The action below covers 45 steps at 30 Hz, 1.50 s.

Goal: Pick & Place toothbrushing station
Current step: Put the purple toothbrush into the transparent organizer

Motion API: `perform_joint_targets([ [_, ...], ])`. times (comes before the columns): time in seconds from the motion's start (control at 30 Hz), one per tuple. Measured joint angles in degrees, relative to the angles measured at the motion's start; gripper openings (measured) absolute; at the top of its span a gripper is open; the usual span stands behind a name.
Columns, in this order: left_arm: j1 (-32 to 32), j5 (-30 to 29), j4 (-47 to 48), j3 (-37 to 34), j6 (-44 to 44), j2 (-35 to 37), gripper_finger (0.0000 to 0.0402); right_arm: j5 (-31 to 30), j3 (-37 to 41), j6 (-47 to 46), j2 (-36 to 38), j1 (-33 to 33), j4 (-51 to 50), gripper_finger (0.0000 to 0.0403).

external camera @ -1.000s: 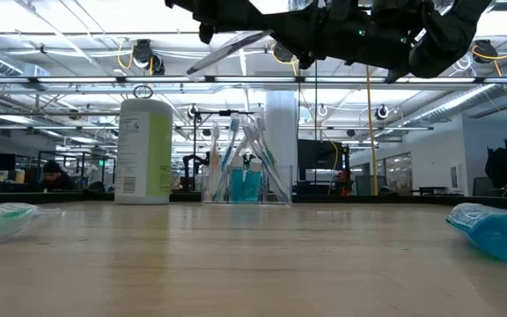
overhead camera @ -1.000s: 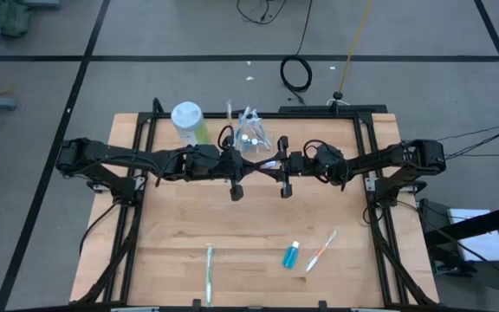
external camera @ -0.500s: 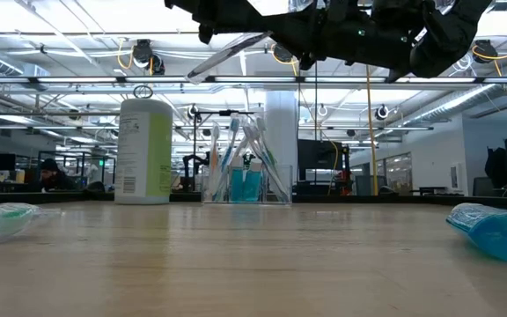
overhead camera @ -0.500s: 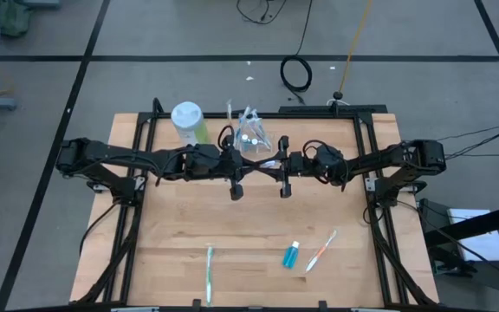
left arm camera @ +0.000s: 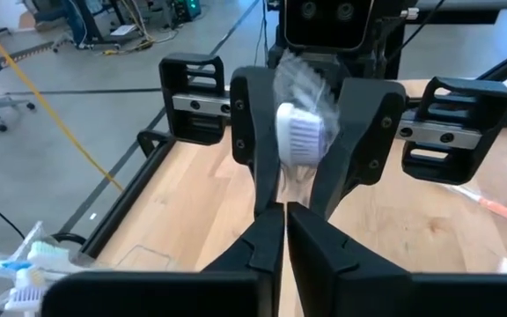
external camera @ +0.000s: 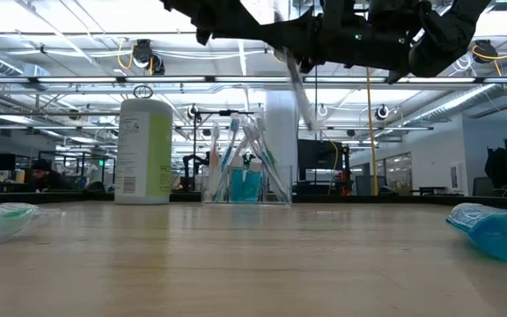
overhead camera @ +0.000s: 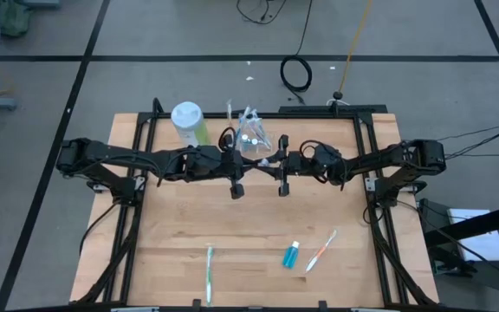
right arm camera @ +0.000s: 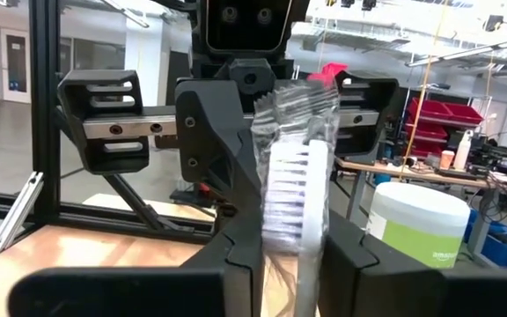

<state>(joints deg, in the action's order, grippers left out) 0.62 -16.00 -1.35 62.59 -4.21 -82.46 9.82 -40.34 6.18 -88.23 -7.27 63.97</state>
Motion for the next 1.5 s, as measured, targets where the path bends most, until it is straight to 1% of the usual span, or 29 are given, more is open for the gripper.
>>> perform_joint_targets([
  [0.17,-0.04,-0.18,0.37,0.00,-0.04,0.00,0.0048,0.16,0.00,0.21,0.00,-0.15,-0.62,0.0056],
  [0.27,-0.11,-0.42,1.50,0.00,-0.05,0.00,0.0047,0.24,-0.02,0.34,0.00,-0.36,-2.17,0.0056],
  [0.33,-0.11,-1.87,3.45,0.04,-0.31,0.19,0.0039,0.12,-0.04,0.34,0.00,-0.62,-3.49,0.0056],
  [0.37,-0.07,-3.77,4.95,0.04,-0.29,0.59,0.0034,-0.24,0.00,0.31,-0.01,-0.66,-3.88,0.0055],
  [0.4,-0.11,-7.32,6.29,0.04,-0.03,1.06,0.0028,0.22,0.24,0.32,-0.01,-0.70,-4.40,0.0054],
  [0.47,-0.37,-12.34,6.59,0.33,0.40,2.26,0.0016,0.72,0.26,0.41,-0.15,-0.87,-5.13,0.0052],
  [0.53,-0.38,-17.33,9.14,0.25,0.03,3.18,0.0007,0.74,0.22,0.47,-0.11,-1.03,-5.19,0.0045],
  [0.63,-0.11,-20.79,11.67,0.09,0.48,5.06,0.0008,0.39,0.20,0.48,-0.06,-1.64,-6.45,0.0024],
  [0.73,-0.28,-20.40,11.28,0.22,2.79,6.76,0.0020,0.74,0.20,0.50,-0.07,-2.04,-6.76,0.0008],
  [0.8,-0.17,-19.00,12.09,0.20,3.46,7.08,0.0027,0.00,0.20,0.53,-0.07,-2.57,-7.09,0.0005],
  [0.87,0.18,-16.91,12.69,0.19,3.50,7.05,0.0031,-5.36,0.20,0.36,-0.07,-2.90,-7.47,0.0006],
  [1.0,0.26,-13.01,13.16,0.11,4.28,7.02,0.0032,-18.97,0.20,2.60,-0.04,-4.00,-8.37,0.0014],
  [1.07,0.26,-12.10,13.08,0.11,4.71,6.52,0.0033,-22.10,0.20,6.43,-0.04,-5.25,-8.04,0.0016],
  [1.17,0.19,-12.13,13.27,0.09,4.19,6.34,0.0033,-21.48,0.20,10.09,-0.04,-7.60,-3.02,0.0012],
  [1.2,0.09,-12.24,13.03,0.09,4.10,6.37,0.0033,-20.41,0.20,10.34,-0.04,-8.50,-0.32,0.0009],
  [1.27,-0.35,-12.39,12.90,0.09,4.11,6.40,0.0033,-16.42,0.10,10.41,0.03,-10.56,3.36,0.0006],
  [1.33,-0.46,-12.56,12.45,0.09,4.11,6.32,0.0033,-12.16,0.09,9.76,0.04,-12.66,4.30,0.0005],
  [1.37,-0.55,-12.55,11.75,0.09,3.94,6.32,0.0033,-11.04,0.11,9.42,0.02,-13.56,4.19,0.0006],
  [1.5,-0.66,-12.49,8.39,0.09,1.58,6.34,0.0033,-11.05,0.11,6.18,-1.09,-16.45,4.05,0.0010],
])
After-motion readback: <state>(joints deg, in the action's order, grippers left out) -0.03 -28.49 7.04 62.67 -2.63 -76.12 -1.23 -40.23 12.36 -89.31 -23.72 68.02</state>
